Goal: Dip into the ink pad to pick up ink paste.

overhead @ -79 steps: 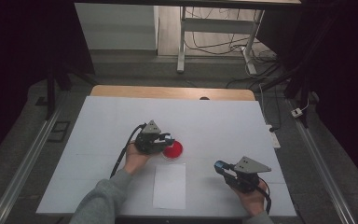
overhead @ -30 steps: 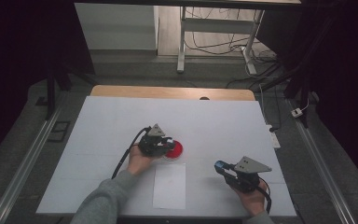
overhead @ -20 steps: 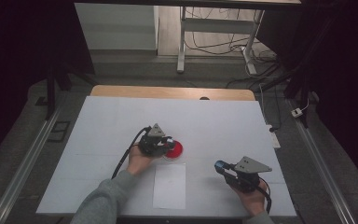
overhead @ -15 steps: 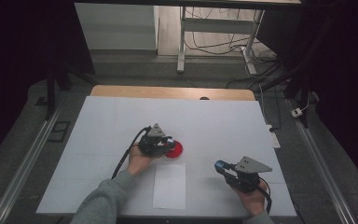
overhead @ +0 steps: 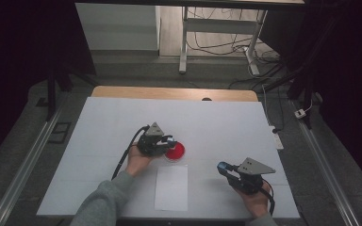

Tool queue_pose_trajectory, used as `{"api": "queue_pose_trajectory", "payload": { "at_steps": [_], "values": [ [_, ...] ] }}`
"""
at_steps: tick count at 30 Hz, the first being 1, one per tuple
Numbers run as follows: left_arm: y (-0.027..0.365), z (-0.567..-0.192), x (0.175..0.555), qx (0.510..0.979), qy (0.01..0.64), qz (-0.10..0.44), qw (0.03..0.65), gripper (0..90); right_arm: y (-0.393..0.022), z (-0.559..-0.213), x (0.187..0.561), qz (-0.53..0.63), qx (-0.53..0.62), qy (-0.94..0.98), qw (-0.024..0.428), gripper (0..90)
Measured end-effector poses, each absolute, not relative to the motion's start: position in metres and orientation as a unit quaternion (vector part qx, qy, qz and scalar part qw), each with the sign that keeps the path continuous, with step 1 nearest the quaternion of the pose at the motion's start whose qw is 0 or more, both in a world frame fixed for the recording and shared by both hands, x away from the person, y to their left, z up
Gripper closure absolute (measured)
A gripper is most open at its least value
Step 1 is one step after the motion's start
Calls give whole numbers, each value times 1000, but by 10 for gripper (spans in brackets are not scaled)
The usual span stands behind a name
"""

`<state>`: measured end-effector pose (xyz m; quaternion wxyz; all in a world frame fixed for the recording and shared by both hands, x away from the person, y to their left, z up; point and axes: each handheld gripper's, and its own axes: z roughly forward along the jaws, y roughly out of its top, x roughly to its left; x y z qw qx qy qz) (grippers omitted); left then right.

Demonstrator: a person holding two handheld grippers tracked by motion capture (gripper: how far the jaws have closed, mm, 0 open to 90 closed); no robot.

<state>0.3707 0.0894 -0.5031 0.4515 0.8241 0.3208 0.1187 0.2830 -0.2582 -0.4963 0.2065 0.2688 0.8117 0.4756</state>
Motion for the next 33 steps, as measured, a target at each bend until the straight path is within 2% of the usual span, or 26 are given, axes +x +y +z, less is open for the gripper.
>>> {"api": "queue_pose_trajectory", "payload": {
  "at_steps": [33],
  "values": [
    [101, -484, 361, 817, 317, 109, 469, 654, -258, -496, 284, 474, 268, 812, 209, 738]
  ]
}}
